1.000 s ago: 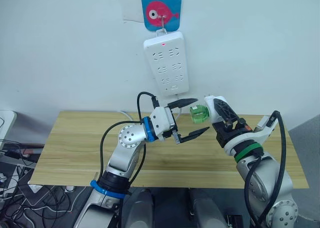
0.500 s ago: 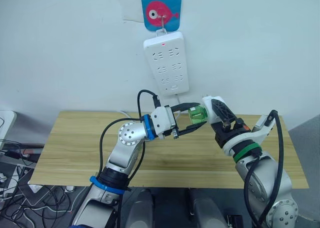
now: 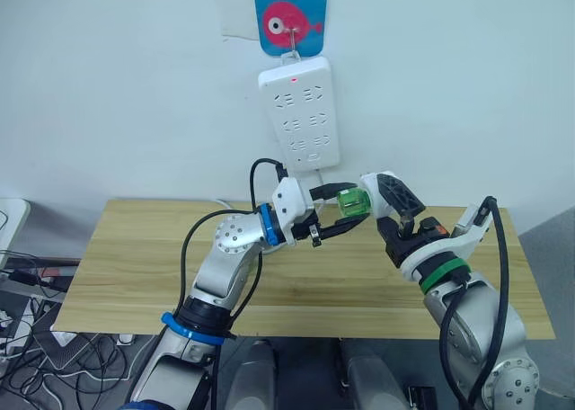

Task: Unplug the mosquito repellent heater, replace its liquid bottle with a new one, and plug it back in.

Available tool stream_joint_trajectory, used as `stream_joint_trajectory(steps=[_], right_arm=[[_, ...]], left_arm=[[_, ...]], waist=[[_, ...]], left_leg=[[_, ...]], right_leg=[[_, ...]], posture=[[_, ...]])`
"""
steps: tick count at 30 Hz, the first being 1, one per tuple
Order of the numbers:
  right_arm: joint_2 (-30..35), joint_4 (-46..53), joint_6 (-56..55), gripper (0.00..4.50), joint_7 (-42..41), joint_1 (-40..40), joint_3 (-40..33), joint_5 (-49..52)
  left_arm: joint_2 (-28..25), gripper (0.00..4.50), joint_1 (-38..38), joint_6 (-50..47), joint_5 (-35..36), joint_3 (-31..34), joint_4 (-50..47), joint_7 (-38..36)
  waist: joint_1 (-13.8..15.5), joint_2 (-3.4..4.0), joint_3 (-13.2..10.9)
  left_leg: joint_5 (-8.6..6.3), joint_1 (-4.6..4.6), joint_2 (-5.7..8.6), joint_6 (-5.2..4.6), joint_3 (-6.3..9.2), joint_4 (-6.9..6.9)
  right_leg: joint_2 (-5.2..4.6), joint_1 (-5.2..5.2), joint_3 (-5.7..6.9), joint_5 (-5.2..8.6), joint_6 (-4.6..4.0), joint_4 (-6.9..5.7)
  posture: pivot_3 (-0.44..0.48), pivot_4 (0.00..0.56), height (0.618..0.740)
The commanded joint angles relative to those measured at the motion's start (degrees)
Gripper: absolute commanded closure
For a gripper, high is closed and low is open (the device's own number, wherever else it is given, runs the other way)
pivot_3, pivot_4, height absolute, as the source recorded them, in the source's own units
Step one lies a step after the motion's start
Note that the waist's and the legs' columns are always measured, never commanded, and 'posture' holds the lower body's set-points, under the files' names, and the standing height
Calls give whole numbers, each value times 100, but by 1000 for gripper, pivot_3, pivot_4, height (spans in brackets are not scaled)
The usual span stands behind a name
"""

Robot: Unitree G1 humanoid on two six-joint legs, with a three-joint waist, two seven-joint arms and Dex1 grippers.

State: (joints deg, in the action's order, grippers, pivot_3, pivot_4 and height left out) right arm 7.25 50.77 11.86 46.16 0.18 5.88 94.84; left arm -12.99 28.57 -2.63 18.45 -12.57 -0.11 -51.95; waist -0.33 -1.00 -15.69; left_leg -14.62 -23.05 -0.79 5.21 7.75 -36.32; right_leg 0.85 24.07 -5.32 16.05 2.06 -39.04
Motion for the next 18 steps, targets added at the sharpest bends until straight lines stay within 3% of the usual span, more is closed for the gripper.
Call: stream_joint_trajectory(steps=[1, 4, 8, 10, 12, 14, 18], right_arm=[[288, 441, 10, 38, -189, 163, -71, 392], [1201, 687, 288, 38, -564, 605, -477, 1044], [3334, 427, 1440, 38, -2184, 1174, -1748, 1483], [4785, 61, 2326, 38, -4010, 1340, -2596, 237], [5684, -241, 2280, 38, -5640, 1490, -2930, -1534], [6013, -527, 1825, 38, -6733, 1495, -2947, -2760], [5947, -777, 1023, 38, -8183, 1397, -2747, -4214]], left_arm=[[75, 2243, 241, -783, 568, 259, -193, 92], [45, 2243, 514, -1885, 1182, 479, -177, 99], [-122, 2243, 772, -2977, 1747, 695, 67, -106], [-365, 2243, 927, -3810, 2136, 753, 315, -464], [-549, 2243, 1090, -4369, 2382, 778, 531, -753], [-676, 2243, 1276, -4745, 2522, 773, 733, -1008], [-841, 2243, 1578, -5219, 2615, 722, 1038, -1452]], waist=[[0, 0, 0], [9, -3, -2], [4, -4, -2], [-22, -3, -2], [-47, -11, -5], [-42, -14, -6], [-17, -19, -9]], left_leg=[[0, 0, 0, 0, 0, 0], [0, -3, 1, 0, 3, -2], [0, -5, 14, -1, 0, -7], [0, 0, 17, -2, -7, -12], [3, 4, 17, -8, -6, -28], [7, 8, 6, -14, 14, -35], [7, 4, 15, -13, 6, -39]], right_leg=[[0, 1, 0, 0, 0, 0], [-1, -1, 3, 0, 0, 0], [-10, -6, 1, 1, 7, 4], [-8, -8, -4, 4, 15, -1], [4, -11, -3, 14, 37, -2], [15, -22, 19, 14, 39, -1], [2, -30, 16, 15, 41, 8]], posture=[[135, 273, 740], [124, 264, 740], [114, 256, 740], [105, 250, 740], [105, 250, 740], [103, 242, 740], [103, 242, 740]])
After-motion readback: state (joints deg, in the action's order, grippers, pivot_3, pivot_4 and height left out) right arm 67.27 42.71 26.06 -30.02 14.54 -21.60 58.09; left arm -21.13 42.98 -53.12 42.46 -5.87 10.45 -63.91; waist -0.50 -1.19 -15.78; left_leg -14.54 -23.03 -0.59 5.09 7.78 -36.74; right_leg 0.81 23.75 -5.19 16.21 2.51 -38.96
